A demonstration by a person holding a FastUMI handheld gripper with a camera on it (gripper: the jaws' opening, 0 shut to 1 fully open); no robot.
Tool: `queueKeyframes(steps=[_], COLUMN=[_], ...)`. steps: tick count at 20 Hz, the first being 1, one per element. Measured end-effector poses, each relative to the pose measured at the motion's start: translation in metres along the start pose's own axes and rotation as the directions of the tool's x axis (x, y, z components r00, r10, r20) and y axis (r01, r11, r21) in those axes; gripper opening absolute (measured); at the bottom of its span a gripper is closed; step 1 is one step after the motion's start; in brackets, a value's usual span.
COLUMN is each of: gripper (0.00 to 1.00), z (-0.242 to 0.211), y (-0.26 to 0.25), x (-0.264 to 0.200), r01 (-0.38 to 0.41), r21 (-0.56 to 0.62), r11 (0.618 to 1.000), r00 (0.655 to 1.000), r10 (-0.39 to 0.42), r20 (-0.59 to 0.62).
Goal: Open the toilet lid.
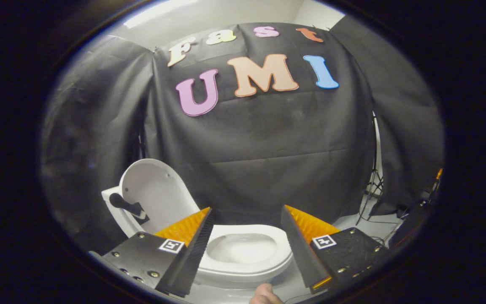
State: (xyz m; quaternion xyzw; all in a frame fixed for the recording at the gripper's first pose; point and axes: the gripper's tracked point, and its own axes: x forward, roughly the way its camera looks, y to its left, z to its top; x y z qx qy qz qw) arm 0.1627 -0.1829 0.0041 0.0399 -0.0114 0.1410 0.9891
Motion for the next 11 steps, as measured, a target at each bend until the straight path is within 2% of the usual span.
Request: queueKeyframes(steps=[11], gripper=[0.94], z=[-0.005], y=[0.011], x=[0.01], r01=[0.008], r21=[0.041], r11=[0.999], r00=[1.0], r10=[-0.008], r20=[0.006])
